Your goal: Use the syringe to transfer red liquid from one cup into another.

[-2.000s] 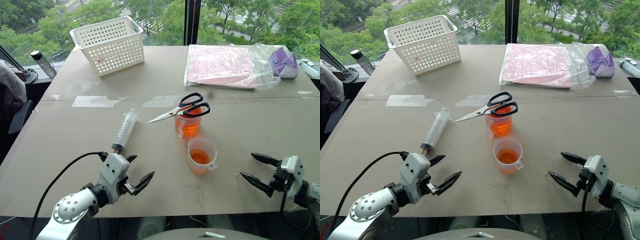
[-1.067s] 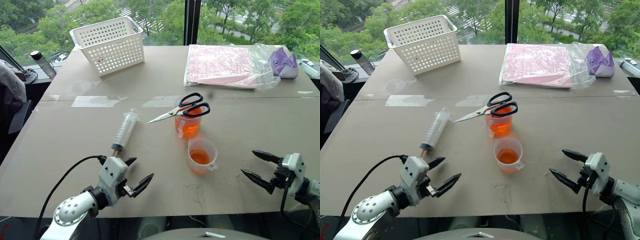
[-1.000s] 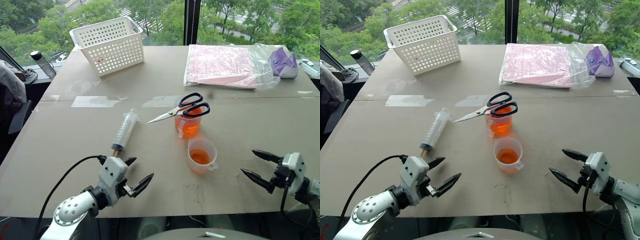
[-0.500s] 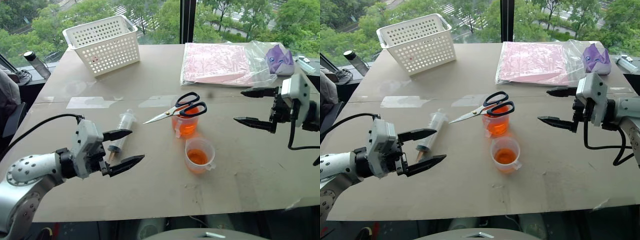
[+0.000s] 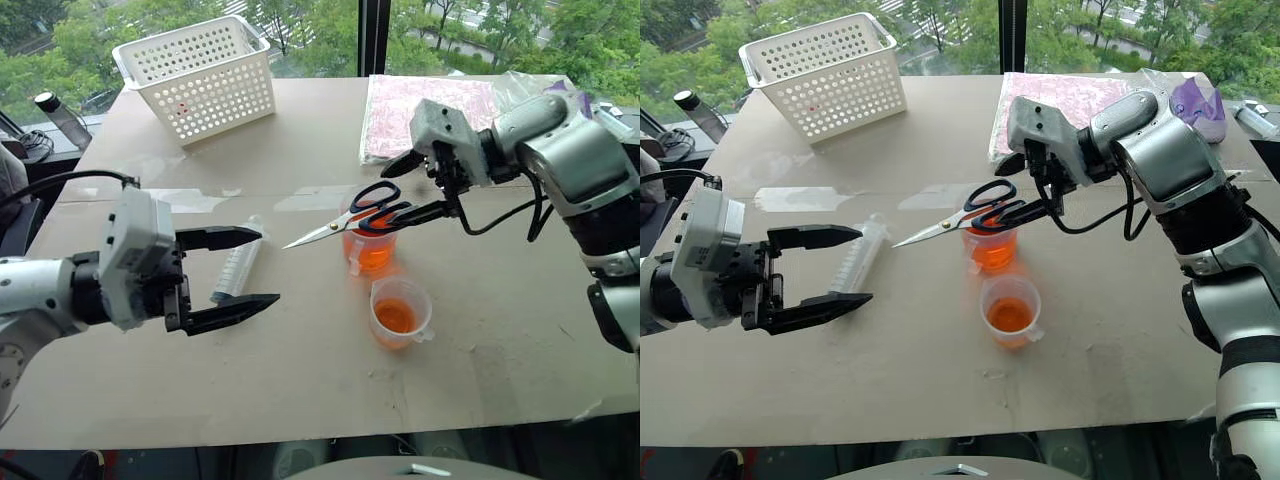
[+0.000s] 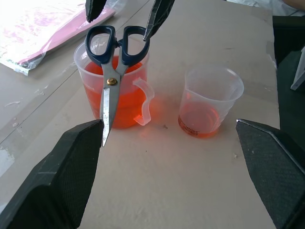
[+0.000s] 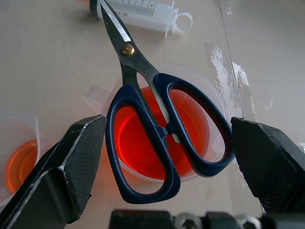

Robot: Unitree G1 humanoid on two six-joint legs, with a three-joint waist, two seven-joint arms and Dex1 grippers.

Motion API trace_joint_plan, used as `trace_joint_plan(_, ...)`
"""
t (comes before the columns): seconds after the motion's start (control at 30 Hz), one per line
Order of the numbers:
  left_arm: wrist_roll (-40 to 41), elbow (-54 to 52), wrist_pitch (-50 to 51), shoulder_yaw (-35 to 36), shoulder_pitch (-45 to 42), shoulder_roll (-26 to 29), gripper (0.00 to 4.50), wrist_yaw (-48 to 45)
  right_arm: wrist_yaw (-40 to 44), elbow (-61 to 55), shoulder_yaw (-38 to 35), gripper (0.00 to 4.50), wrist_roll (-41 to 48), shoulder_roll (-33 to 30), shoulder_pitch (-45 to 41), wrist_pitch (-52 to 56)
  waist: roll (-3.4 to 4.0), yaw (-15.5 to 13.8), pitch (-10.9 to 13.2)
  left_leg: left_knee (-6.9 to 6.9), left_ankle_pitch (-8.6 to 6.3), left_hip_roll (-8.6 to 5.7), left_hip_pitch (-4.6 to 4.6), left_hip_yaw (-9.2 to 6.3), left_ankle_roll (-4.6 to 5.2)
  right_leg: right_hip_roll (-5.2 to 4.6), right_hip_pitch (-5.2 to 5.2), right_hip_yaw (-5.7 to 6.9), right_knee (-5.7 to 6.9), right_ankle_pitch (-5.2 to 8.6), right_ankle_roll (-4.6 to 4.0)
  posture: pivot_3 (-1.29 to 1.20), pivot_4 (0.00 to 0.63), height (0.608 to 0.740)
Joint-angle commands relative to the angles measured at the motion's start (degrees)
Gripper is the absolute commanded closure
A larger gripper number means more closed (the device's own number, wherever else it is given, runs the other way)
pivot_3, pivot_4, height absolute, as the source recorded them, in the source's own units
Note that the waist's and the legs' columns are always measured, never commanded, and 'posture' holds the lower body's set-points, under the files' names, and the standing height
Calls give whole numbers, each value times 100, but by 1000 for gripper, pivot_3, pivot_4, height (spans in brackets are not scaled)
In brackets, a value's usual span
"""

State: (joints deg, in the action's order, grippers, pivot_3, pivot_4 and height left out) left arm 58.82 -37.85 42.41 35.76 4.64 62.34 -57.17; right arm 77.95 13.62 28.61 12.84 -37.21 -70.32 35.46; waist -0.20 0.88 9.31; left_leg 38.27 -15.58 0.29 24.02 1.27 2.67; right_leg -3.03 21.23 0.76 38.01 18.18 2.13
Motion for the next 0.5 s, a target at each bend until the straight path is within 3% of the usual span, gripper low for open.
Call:
trace_joint_plan(0.03,263,-255,89,404,62,-7,0,4,234,428,41,38,-404,117,-341,-383,0,2,0,2,0,0,-1,0,0,1,0,0,3,0,0,0,150,740)
trace_joint_plan(0.5,411,-241,174,412,-97,59,0,202,944,700,-54,38,-829,305,-457,-1053,-2,10,-1,6,13,0,-11,-1,-21,7,13,-8,54,0,-1,0,150,740)
